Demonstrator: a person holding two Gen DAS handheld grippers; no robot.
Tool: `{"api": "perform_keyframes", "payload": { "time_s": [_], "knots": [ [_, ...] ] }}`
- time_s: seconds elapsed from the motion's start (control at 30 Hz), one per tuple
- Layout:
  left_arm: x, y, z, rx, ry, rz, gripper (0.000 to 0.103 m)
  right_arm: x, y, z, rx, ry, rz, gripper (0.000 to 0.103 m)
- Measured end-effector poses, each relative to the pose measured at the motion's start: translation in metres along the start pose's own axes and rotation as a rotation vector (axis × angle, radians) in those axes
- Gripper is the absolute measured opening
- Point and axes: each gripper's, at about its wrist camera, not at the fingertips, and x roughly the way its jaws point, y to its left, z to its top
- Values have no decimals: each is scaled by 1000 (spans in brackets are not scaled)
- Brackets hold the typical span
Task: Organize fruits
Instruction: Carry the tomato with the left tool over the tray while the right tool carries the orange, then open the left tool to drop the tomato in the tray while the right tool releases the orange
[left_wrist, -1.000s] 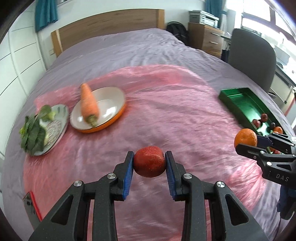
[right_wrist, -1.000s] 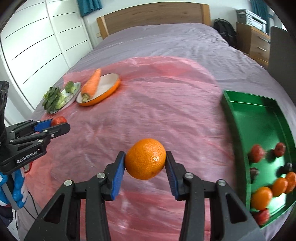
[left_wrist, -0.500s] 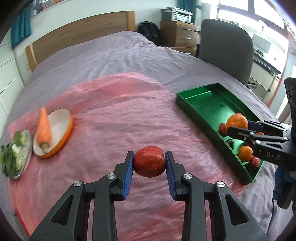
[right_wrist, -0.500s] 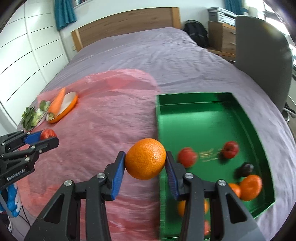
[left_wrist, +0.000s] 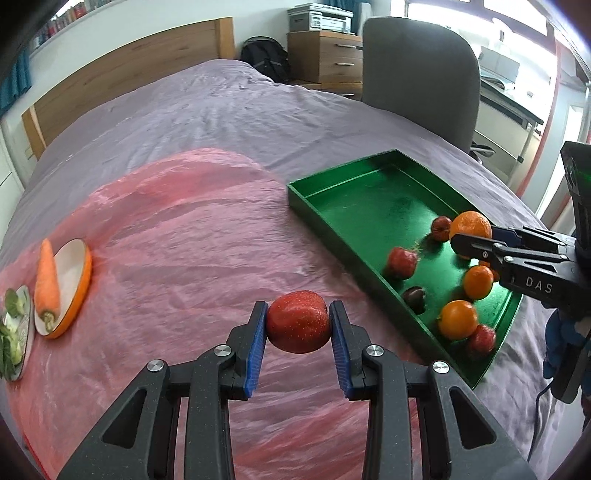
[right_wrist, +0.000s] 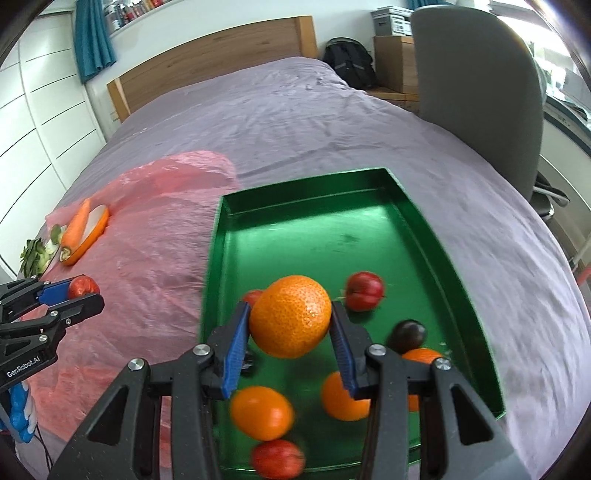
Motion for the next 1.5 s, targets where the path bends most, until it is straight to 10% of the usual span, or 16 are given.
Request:
{"api": "perform_keyframes", "payload": {
  "time_s": [0.53,1.0,1.43,1.5],
  "knots": [
    [50,-58,51,31,21,-46,29,15,-69,29,19,-18,-57,72],
    [110,-74,63,21,110,12,29,77,-54,50,-10,54,-52,72],
    [71,-61,55,-10,29,-11,48,74,-52,46,-8,52,-71,74],
    [59,-54,49,-25,15,-9,51,68,-50,47,-11,36,-72,88]
  ]
}}
